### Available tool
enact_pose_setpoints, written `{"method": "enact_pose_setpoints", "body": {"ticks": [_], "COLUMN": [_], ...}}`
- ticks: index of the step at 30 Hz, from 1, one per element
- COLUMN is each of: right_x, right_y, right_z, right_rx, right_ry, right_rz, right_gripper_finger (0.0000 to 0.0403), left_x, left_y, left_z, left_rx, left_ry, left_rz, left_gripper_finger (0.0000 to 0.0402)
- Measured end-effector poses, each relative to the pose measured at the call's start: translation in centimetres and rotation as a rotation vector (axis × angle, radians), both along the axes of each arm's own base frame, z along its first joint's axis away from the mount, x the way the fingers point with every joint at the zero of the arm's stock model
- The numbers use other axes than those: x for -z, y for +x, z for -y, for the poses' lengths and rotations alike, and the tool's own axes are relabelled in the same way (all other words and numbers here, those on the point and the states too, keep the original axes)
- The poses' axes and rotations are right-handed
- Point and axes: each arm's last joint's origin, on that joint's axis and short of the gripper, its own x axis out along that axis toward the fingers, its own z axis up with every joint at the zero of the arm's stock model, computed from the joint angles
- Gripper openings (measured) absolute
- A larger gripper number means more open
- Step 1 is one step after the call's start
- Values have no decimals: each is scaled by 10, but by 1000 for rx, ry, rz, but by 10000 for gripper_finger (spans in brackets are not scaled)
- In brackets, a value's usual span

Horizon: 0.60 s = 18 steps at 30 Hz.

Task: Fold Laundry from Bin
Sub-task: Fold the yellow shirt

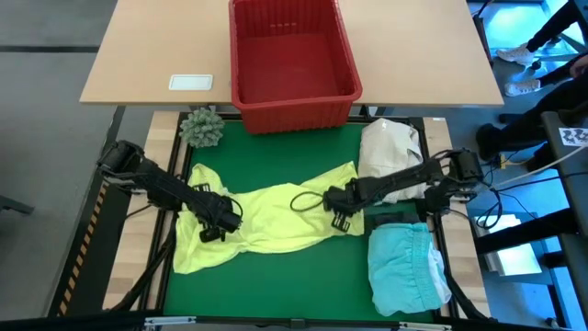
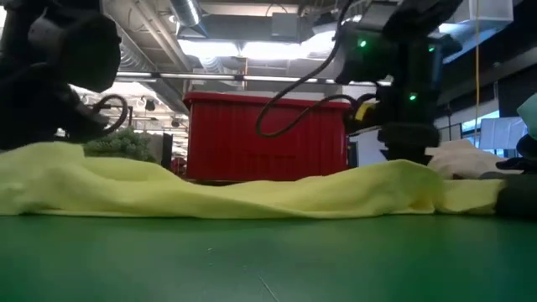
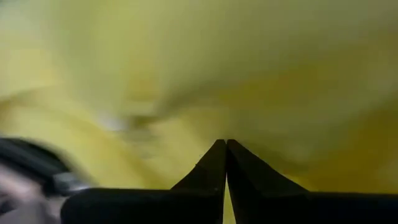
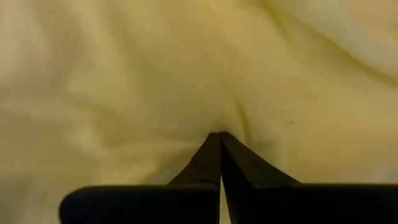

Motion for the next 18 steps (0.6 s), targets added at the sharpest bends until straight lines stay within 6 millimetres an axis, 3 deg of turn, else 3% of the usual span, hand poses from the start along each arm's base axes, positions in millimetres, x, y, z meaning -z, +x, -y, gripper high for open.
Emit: {"method": "enact_pose_setpoints", "body": {"ticks": [12, 15, 18], "right_x": [1, 1, 1], "right_y": [8, 6, 3], "right_z": [88, 109, 128], "right_rx": [78, 96, 118], "right_ry": [-46, -88, -132], "right_rz": [124, 145, 160], "right_gripper_finger": [2, 4, 4], "left_x": [5, 3, 0], "left_y": [11, 21, 34], "left_z": [37, 53, 73], "left_rx": [-221, -243, -152], "left_ry": [-330, -448, -595], "left_rz": [121, 224, 390], "left_gripper_finger": [9, 9, 9]}}
